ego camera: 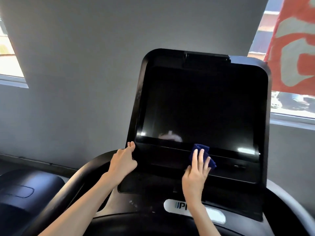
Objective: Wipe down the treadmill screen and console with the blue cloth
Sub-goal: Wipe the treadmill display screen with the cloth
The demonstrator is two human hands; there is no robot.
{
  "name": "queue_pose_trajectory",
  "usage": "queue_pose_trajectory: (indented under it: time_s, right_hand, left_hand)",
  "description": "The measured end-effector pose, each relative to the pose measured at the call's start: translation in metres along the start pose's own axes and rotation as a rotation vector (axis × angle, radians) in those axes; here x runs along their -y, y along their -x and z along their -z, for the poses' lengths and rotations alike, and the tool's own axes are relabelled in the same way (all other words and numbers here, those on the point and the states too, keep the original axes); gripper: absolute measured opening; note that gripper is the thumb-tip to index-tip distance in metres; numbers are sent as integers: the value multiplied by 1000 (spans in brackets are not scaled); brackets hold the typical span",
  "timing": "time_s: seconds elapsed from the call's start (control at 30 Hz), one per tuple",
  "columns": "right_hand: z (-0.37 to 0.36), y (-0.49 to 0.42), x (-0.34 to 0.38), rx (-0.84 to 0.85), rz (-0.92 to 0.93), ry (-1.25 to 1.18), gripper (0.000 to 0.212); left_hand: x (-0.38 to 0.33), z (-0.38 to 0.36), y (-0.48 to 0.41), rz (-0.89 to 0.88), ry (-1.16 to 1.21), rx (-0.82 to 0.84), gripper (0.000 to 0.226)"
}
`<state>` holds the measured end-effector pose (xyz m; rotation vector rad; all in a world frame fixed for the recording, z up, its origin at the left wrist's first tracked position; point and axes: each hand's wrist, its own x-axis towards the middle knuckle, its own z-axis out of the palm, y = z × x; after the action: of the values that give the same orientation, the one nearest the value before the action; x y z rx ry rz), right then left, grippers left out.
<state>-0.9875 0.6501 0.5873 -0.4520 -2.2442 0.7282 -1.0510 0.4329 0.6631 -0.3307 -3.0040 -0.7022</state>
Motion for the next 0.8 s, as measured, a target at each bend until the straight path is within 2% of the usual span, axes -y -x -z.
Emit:
queue_pose_trajectory:
  time_s: [0.03,0.13,0.2,0.37,0.43,0.57,0.7,0.73,0.8]
  right_hand:
    - [-11,3,13,34,47,1,76]
    - [-40,15,46,254,453,108,84]
    - [-53,21,65,352,629,147,78]
    - [-45,15,58,361,716,215,80]
    - [-26,9,27,265,598,234,82]
    - [30,-3,-47,37,124,201,72]
    - [50,-24,-57,-106,-217,68,69]
    - [44,-26,-47,-122,-247,51,68]
    - [25,-20,-24,-70,-119,64,65]
  left_hand:
    - [-2,0,1,3,-33,11,78]
    - [-10,-2,1,10,-177,8,77]
    - [-15,-7,0,12,-273,-27,73]
    - [-16,-22,4,43,-342,-88,77]
    - [-13,-24,5,19,-348,-110,78]
    - [-10,-25,4,16,-306,-122,79]
    - [-14,-29,2,25,-333,-127,81]
    - [-15,-30,1,26,-347,-127,81]
    - [-18,-30,-1,24,-383,-127,79]
